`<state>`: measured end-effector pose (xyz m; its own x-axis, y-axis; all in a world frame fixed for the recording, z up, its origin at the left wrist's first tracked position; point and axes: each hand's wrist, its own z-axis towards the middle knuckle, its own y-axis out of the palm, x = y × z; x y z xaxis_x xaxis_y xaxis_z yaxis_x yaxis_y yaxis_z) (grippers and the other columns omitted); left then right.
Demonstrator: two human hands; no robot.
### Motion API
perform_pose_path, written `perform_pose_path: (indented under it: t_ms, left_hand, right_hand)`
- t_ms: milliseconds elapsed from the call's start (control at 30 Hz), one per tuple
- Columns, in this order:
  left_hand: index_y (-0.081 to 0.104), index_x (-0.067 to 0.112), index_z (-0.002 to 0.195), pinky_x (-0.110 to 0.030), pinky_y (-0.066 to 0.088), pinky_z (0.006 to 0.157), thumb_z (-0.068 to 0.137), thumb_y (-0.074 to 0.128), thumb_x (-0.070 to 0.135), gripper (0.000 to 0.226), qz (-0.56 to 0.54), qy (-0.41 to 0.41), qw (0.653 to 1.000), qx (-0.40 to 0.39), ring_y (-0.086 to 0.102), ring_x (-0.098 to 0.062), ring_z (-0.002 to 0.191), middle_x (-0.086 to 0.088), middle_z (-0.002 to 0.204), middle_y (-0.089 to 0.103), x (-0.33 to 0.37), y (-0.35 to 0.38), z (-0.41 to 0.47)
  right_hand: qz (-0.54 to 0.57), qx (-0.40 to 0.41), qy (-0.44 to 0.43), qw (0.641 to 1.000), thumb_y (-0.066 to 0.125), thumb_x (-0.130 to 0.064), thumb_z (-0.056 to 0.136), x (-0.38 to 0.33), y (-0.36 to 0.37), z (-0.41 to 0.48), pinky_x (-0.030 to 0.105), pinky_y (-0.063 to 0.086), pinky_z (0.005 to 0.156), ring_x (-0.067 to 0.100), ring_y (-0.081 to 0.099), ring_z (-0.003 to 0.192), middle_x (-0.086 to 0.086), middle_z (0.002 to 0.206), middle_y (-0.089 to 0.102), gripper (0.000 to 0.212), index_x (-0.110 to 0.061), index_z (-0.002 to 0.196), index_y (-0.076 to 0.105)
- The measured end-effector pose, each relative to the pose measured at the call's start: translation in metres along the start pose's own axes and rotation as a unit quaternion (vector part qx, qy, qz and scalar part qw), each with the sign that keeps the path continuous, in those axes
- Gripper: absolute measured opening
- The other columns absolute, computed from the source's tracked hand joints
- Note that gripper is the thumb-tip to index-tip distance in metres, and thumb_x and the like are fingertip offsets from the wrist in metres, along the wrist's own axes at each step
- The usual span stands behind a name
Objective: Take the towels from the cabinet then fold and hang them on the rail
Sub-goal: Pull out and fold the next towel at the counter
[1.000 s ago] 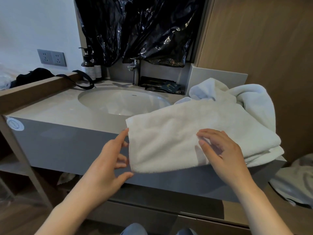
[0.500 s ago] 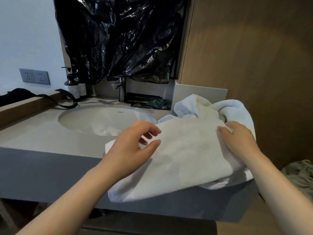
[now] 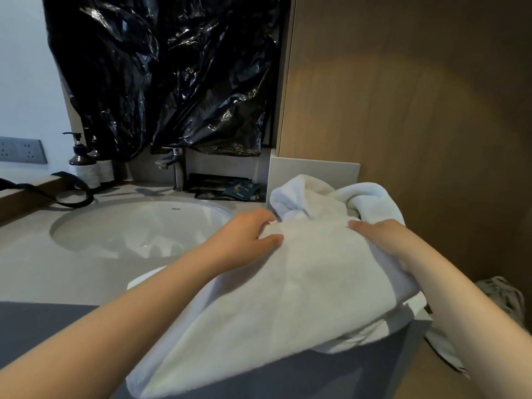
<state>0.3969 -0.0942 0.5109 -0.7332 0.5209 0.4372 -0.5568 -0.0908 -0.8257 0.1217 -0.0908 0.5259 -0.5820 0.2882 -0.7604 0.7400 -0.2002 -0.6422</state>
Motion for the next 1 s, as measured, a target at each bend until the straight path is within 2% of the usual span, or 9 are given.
perform_pose_path:
  t_ms: [67, 133, 200, 300, 433, 533, 667, 833, 1000]
  left_hand:
    - [0.062, 0.018, 0.106, -0.025, 0.04, 0.064, 0.092, 0.058, 0.038, 0.025, 0.002, 0.0, 1.0, -0.007, 0.052, -0.015, 0.078, 0.006, 0.085, 0.057, 0.002, 0.0, 0.006]
    - [0.06, 0.022, 0.086, -0.018, 0.033, 0.054, 0.091, 0.059, 0.039, 0.018, -0.017, -0.001, 1.0, -0.019, 0.047, -0.006, 0.066, 0.008, 0.075, 0.053, 0.005, -0.002, 0.011]
    - [0.058, 0.021, 0.076, -0.016, 0.036, 0.057, 0.092, 0.059, 0.04, 0.025, -0.049, -0.001, 0.998, -0.038, 0.05, -0.006, 0.069, 0.006, 0.076, 0.056, 0.007, -0.003, 0.014]
    - [0.065, 0.011, 0.089, -0.032, 0.049, 0.085, 0.093, 0.058, 0.04, 0.031, -0.084, 0.017, 0.994, -0.066, 0.059, -0.018, 0.095, -0.003, 0.102, 0.063, 0.011, -0.007, 0.017]
    - [0.059, 0.015, 0.078, -0.017, 0.039, 0.058, 0.091, 0.062, 0.043, 0.032, -0.137, -0.007, 0.984, -0.115, 0.053, -0.009, 0.065, 0.003, 0.074, 0.057, 0.013, -0.011, 0.013]
    - [0.054, 0.017, 0.071, -0.017, 0.031, 0.051, 0.088, 0.065, 0.046, 0.035, -0.134, -0.003, 0.982, -0.132, 0.043, -0.006, 0.056, 0.006, 0.066, 0.047, 0.014, -0.014, 0.009]
    - [0.056, 0.0, 0.068, -0.02, 0.032, 0.05, 0.082, 0.07, 0.049, 0.053, -0.186, 0.015, 0.978, -0.091, 0.043, -0.009, 0.053, 0.003, 0.06, 0.047, 0.018, -0.027, 0.004]
    - [0.064, -0.002, 0.066, -0.023, 0.029, 0.052, 0.068, 0.073, 0.06, 0.063, -0.216, 0.05, 0.968, -0.115, 0.041, -0.011, 0.055, 0.0, 0.058, 0.046, 0.025, -0.046, -0.018]
    - [0.069, -0.007, 0.08, -0.028, 0.037, 0.067, 0.068, 0.072, 0.061, 0.069, -0.216, 0.044, 0.961, -0.166, 0.048, -0.013, 0.068, -0.004, 0.07, 0.053, 0.02, -0.051, -0.053]
  right_hand:
    - [0.063, -0.01, -0.059, 0.996, 0.059, -0.044, 0.094, -0.002, -0.008, -0.013, 0.026, 0.04, 0.059, 0.013, 0.059, 0.074, -0.003, 0.088, 0.064, 0.019, -0.027, 0.086, 0.059]
    - [0.111, -0.017, -0.139, 0.984, 0.057, -0.036, 0.097, -0.002, -0.015, -0.026, 0.024, 0.048, 0.067, 0.011, 0.065, 0.075, 0.0, 0.091, 0.07, 0.016, -0.022, 0.092, 0.063]
    - [0.146, -0.019, -0.198, 0.969, 0.057, -0.031, 0.098, -0.005, -0.019, -0.038, 0.028, 0.051, 0.075, 0.015, 0.07, 0.084, 0.003, 0.098, 0.073, 0.017, -0.018, 0.101, 0.067]
    - [0.172, -0.021, -0.256, 0.951, 0.057, -0.026, 0.098, -0.012, -0.027, -0.052, 0.03, 0.054, 0.077, 0.018, 0.071, 0.09, 0.003, 0.099, 0.074, 0.016, -0.017, 0.104, 0.068]
    - [0.145, -0.014, -0.283, 0.948, 0.06, -0.031, 0.096, -0.029, -0.031, -0.066, 0.034, 0.05, 0.068, 0.023, 0.068, 0.078, 0.015, 0.091, 0.072, 0.026, -0.007, 0.099, 0.069]
    - [0.107, 0.009, -0.32, 0.941, 0.06, -0.031, 0.095, -0.038, -0.032, -0.073, 0.037, 0.04, 0.069, 0.026, 0.055, 0.074, 0.027, 0.087, 0.06, 0.037, 0.006, 0.097, 0.061]
    - [0.086, 0.07, -0.352, 0.929, 0.057, -0.03, 0.097, -0.044, -0.04, -0.084, 0.026, 0.047, 0.074, 0.014, 0.061, 0.089, -0.003, 0.091, 0.066, 0.015, -0.019, 0.096, 0.067]
    - [0.114, 0.119, -0.369, 0.915, 0.057, -0.027, 0.097, -0.056, -0.046, -0.099, 0.045, 0.049, 0.081, 0.029, 0.06, 0.095, 0.009, 0.095, 0.065, 0.017, -0.012, 0.095, 0.065]
    - [0.114, 0.155, -0.385, 0.903, 0.056, -0.026, 0.097, -0.072, -0.056, -0.116, 0.035, 0.041, 0.071, 0.016, 0.054, 0.075, -0.001, 0.082, 0.061, 0.018, -0.012, 0.088, 0.064]
